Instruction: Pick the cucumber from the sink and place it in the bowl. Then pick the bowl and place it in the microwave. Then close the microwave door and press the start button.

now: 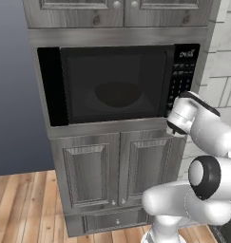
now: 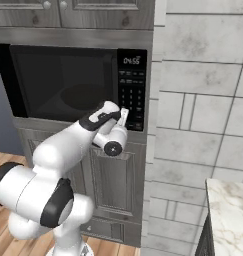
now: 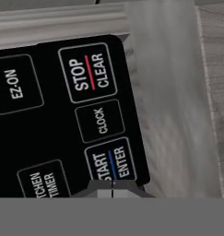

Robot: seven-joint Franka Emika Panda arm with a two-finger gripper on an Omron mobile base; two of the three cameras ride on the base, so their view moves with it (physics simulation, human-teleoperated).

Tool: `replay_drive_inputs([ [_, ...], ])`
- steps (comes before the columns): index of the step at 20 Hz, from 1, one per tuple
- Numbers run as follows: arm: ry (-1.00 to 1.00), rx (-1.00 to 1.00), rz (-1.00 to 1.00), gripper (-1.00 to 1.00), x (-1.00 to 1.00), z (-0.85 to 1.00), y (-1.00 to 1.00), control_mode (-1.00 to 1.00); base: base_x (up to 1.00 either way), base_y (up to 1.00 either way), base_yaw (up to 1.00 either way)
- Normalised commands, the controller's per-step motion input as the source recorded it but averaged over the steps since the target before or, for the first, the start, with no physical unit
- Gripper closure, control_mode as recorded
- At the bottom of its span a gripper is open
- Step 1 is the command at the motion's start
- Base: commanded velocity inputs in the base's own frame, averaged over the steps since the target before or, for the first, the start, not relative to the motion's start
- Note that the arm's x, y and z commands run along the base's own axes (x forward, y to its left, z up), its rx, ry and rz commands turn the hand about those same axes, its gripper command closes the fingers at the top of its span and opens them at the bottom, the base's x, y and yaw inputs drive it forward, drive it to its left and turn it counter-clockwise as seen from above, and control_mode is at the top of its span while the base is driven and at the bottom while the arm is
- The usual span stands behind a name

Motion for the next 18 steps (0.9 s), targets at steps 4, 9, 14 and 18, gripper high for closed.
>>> replay_drive_inputs([
  [4,0.00,0.00,0.00,1.00,0.37,0.00,0.00,-1.00,0.00,0.00,0.00],
  [9,0.00,0.00,0.00,1.00,0.35,0.00,-0.12,-1.00,0.00,0.00,0.00],
  [14,0.00,0.00,0.00,1.00,0.10,0.00,-0.20,-1.00,0.00,0.00,0.00],
  [18,-0.01,0.00,0.00,1.00,0.00,0.00,-0.03,-1.00,0.00,0.00,0.00],
])
